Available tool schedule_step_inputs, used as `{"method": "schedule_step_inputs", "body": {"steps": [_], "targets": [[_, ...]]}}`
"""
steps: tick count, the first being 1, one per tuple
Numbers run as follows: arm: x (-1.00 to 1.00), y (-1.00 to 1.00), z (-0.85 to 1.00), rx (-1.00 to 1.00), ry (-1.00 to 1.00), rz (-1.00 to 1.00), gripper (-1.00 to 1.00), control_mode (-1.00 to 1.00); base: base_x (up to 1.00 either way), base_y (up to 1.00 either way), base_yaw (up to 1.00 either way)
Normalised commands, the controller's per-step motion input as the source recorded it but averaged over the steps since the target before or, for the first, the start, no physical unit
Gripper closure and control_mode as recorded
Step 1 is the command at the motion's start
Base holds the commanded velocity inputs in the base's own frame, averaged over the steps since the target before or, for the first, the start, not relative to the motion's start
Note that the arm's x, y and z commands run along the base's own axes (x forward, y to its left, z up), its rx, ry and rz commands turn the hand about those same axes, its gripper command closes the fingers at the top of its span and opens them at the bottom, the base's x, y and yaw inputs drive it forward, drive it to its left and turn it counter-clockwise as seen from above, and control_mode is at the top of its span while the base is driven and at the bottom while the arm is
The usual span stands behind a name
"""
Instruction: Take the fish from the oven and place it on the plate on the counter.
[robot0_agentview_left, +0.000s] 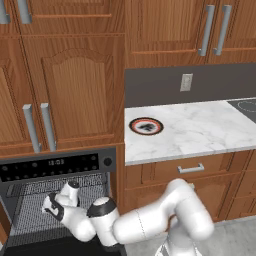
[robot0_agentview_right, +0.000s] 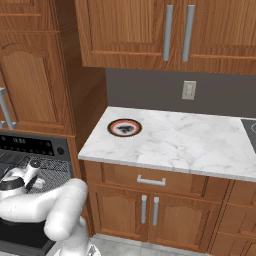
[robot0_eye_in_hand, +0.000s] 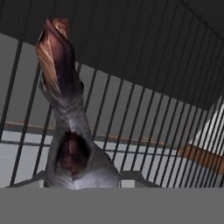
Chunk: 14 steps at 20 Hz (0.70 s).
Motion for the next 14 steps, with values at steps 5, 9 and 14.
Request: {"method": "schedule_step_inputs", "body": {"steps": [5,9,14], "targets": [[-0.95,0.0,-0.08,0.08,-0.02,0.0,1.0,-1.0,0.0,0.0,0.0],[-0.96,0.0,0.52,0.04,-0.15,0.0,1.0,-1.0,0.0,0.0,0.0],[-0.62,0.0,1.0,0.0,-0.18,0.0,1.0,-1.0,0.0,0.0,0.0]]}}
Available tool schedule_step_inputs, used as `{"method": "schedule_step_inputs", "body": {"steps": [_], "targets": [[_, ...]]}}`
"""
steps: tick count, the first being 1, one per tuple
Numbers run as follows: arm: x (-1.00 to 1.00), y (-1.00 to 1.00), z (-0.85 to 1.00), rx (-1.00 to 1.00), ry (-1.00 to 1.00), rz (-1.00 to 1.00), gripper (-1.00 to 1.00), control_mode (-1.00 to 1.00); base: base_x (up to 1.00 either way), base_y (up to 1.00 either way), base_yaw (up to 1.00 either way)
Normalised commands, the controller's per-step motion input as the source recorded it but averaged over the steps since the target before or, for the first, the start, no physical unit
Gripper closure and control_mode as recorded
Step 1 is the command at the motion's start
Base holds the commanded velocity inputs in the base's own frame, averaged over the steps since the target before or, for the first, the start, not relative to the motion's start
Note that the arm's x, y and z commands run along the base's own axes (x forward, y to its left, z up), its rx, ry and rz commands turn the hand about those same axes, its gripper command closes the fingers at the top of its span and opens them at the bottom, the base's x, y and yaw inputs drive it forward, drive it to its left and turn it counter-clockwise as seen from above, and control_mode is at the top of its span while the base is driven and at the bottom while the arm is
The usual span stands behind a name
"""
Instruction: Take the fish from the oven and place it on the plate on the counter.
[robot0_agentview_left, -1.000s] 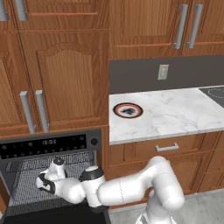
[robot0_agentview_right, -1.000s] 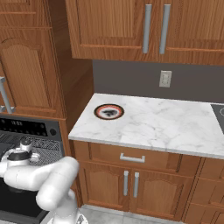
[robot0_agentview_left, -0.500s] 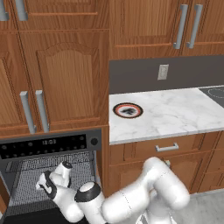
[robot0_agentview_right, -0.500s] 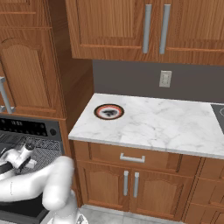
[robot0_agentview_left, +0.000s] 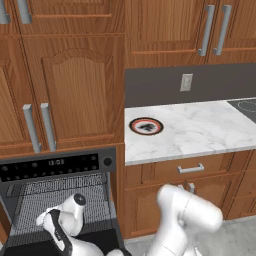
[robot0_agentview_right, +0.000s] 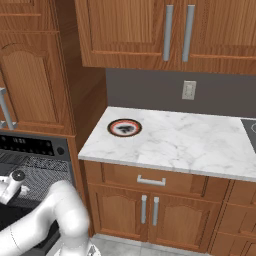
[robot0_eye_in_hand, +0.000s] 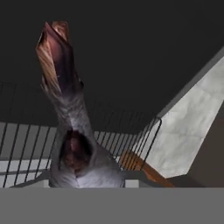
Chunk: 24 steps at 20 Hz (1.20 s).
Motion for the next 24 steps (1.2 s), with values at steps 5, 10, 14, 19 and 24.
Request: {"method": "schedule_step_inputs", "body": {"steps": [5,10,14,19,24], "targets": [[-0.33,-0.1,1.0,-0.07,-0.13,0.0,1.0,-1.0,0.0,0.0,0.0],[-0.11,-0.28,1.0,-0.14,-0.03,0.0,1.0,-1.0,0.0,0.0,0.0],[-0.21,-0.49,1.0,-0.18,0.0,0.0,1.0,-1.0,0.0,0.0,0.0],[-0.4,-0.51,1.0,-0.14,0.06,-0.01,1.0,-1.0,0.0,0.0,0.0],[-0.64,-0.6,1.0,-0.18,0.01,0.0,1.0,-1.0,0.0,0.0,0.0]]}}
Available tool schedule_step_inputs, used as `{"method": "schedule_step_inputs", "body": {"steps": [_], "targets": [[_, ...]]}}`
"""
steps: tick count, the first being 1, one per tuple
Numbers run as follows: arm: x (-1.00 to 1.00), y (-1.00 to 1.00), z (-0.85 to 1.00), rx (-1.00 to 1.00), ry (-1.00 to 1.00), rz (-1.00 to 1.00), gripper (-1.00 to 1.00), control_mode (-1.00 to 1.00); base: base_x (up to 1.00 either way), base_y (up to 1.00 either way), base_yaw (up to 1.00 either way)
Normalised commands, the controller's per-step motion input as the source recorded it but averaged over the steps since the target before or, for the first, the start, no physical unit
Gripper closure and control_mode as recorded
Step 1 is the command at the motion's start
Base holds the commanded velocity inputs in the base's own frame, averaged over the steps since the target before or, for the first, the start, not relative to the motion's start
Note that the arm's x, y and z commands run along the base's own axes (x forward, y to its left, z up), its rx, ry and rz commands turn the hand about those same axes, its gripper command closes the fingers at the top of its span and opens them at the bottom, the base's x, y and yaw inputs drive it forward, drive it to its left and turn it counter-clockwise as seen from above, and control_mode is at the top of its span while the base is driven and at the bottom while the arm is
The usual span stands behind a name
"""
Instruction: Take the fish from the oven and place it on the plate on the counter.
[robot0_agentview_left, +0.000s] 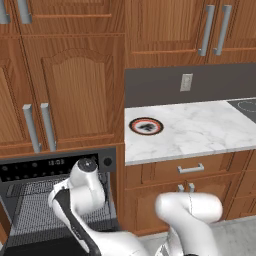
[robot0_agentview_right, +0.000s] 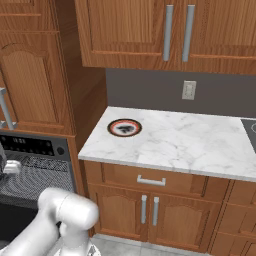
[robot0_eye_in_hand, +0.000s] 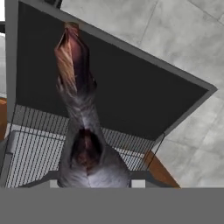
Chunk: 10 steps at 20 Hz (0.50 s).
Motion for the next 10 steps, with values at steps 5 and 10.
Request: {"method": "schedule_step_inputs", "body": {"steps": [5,10], "targets": [[-0.77,-0.95,0.89,-0.23,0.0,0.0,1.0,-1.0,0.0,0.0,0.0],[-0.58,-1.0,0.73,-0.21,-0.04,0.0,1.0,-1.0,0.0,0.0,0.0]]}}
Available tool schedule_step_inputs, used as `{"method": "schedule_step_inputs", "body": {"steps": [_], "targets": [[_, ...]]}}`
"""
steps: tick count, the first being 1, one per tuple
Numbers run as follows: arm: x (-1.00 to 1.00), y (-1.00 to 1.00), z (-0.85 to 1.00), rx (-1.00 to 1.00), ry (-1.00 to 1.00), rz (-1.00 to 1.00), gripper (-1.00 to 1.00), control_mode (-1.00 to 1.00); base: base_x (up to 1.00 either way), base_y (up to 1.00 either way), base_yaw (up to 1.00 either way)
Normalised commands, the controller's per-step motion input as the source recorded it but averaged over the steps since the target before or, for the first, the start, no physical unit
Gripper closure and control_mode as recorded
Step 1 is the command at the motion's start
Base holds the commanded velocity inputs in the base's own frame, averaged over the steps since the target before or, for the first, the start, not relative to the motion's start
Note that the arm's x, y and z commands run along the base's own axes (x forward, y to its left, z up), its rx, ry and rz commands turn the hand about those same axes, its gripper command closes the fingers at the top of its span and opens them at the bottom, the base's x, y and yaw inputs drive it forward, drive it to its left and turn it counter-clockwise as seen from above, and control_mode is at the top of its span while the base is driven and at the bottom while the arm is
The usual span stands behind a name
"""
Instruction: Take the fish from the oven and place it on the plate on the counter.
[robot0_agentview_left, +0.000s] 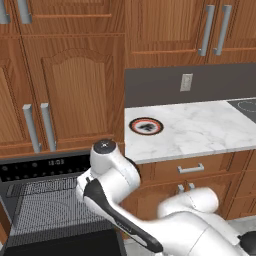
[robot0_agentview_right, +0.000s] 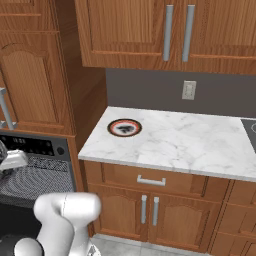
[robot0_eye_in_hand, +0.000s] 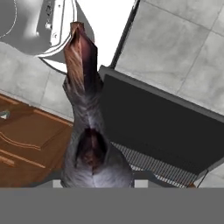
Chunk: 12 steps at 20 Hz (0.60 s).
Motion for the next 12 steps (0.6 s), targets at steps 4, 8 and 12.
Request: {"method": "schedule_step_inputs", "body": {"steps": [4,8,12], "targets": [[-0.22,-1.0,0.68,-0.12,-0.06,0.0,1.0,-1.0,0.0,0.0,0.0],[-0.01,-1.0,0.65,-0.01,-0.07,0.0,1.0,-1.0,0.0,0.0,0.0],[0.0,-1.0,0.46,0.0,-0.09,0.0,1.0,-1.0,0.0,0.0,0.0]]}}
